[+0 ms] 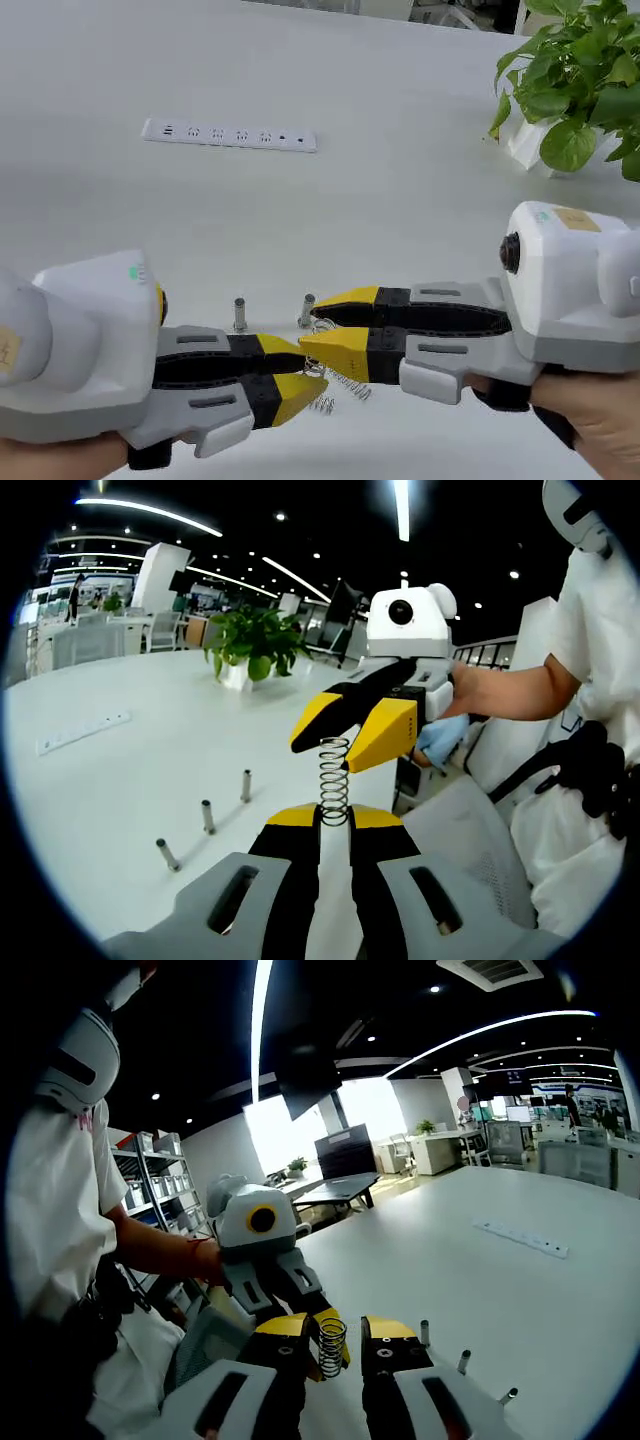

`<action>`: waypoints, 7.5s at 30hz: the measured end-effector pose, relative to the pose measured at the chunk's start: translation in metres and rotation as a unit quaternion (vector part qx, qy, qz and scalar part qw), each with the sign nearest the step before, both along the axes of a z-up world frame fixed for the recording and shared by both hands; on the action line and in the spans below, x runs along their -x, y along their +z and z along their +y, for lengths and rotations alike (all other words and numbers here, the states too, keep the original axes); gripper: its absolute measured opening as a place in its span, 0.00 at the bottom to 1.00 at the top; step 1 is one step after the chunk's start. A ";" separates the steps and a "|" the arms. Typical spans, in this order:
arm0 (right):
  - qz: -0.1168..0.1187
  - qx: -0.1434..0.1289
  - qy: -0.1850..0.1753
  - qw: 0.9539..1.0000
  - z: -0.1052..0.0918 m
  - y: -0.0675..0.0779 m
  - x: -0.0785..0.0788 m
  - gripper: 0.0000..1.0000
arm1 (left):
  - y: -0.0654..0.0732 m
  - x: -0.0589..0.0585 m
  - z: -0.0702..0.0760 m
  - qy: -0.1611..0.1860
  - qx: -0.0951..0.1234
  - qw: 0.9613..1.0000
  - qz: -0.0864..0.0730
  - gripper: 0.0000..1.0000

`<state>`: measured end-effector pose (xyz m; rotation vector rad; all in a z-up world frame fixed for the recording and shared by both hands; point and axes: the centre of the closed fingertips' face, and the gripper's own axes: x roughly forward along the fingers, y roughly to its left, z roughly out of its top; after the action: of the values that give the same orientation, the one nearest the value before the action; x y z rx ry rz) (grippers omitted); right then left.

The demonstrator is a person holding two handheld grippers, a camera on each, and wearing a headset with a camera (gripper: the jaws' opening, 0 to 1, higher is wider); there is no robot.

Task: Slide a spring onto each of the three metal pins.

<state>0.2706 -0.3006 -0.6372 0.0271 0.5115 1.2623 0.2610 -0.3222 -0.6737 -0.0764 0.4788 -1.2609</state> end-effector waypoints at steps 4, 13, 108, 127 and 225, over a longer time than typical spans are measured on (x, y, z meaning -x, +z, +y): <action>-0.010 0.037 0.042 0.998 -0.007 0.006 0.002 0.20 | -0.001 0.000 -0.001 -0.004 -0.004 1.000 -0.002 0.07; -0.047 0.159 0.194 0.967 -0.012 0.011 0.010 0.21 | -0.003 0.002 -0.003 -0.022 -0.020 0.999 -0.020 0.07; -0.076 0.332 0.401 0.850 -0.002 -0.032 0.020 0.06 | -0.019 0.008 0.015 -0.018 -0.030 0.998 -0.058 0.17; -0.119 0.367 0.314 0.868 0.035 -0.035 -0.052 0.07 | -0.040 -0.027 0.091 0.104 -0.062 0.990 -0.077 0.70; -0.096 0.458 0.343 0.815 0.061 -0.164 -0.106 0.07 | -0.059 -0.036 0.099 0.128 0.006 0.990 -0.065 0.98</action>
<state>0.3768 -0.2397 -0.8016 -1.1874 0.9578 1.5621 0.2973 -0.2236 -0.7331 -0.0628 0.3369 -1.0094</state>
